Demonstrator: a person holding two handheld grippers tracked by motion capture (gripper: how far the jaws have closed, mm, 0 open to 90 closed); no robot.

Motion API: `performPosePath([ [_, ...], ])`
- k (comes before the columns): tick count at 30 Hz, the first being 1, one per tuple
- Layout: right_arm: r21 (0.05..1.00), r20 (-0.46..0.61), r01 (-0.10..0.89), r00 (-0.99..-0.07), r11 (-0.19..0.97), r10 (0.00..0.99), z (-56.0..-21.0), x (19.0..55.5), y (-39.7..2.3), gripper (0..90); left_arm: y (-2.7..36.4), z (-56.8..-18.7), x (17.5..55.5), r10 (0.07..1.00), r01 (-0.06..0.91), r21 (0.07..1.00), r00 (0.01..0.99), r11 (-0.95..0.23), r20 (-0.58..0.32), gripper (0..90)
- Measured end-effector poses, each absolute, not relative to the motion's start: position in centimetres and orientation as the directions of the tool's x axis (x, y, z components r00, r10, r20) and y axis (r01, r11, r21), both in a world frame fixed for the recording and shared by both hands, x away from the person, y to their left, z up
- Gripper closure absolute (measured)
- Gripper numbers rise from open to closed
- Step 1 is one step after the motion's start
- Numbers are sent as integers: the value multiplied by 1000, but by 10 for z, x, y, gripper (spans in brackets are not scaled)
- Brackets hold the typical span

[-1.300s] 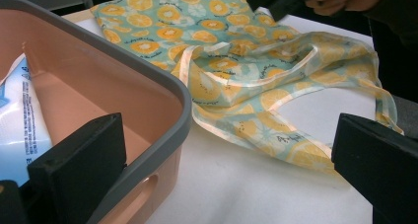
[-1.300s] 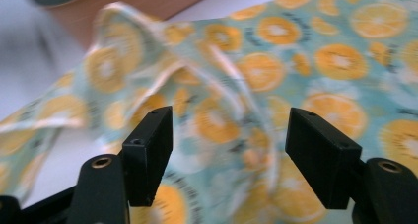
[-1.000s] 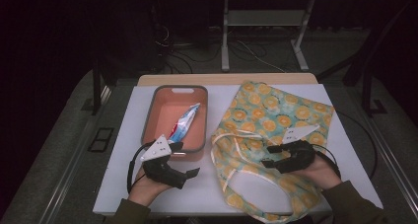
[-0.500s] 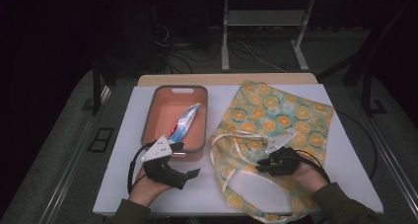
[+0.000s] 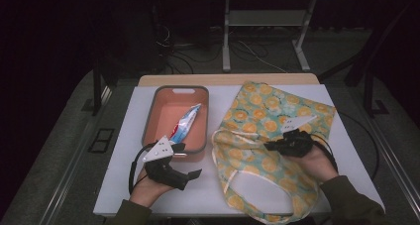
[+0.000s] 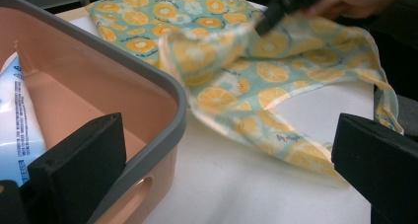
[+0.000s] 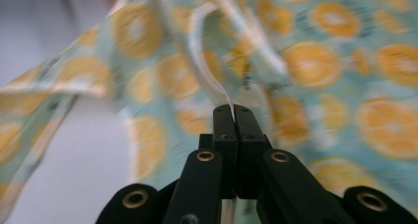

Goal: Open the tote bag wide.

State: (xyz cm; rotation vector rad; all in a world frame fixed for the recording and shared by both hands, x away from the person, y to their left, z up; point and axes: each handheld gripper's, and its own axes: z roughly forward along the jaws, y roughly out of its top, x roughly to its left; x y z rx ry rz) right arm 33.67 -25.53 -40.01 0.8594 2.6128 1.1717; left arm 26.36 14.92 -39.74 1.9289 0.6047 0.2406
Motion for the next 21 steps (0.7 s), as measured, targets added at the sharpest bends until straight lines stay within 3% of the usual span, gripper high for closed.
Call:
performPosePath([
  [9, 760, 129, 521, -706, 387, 697, -403, 379, -287, 893, 150, -397, 264, 514, 302, 898, 851, -319, -104, 0],
  [21, 646, 76, 630, -614, 431, 785, -447, 401, -297, 893, 151, -397, 264, 516, 302, 898, 850, -321, -102, 0],
])
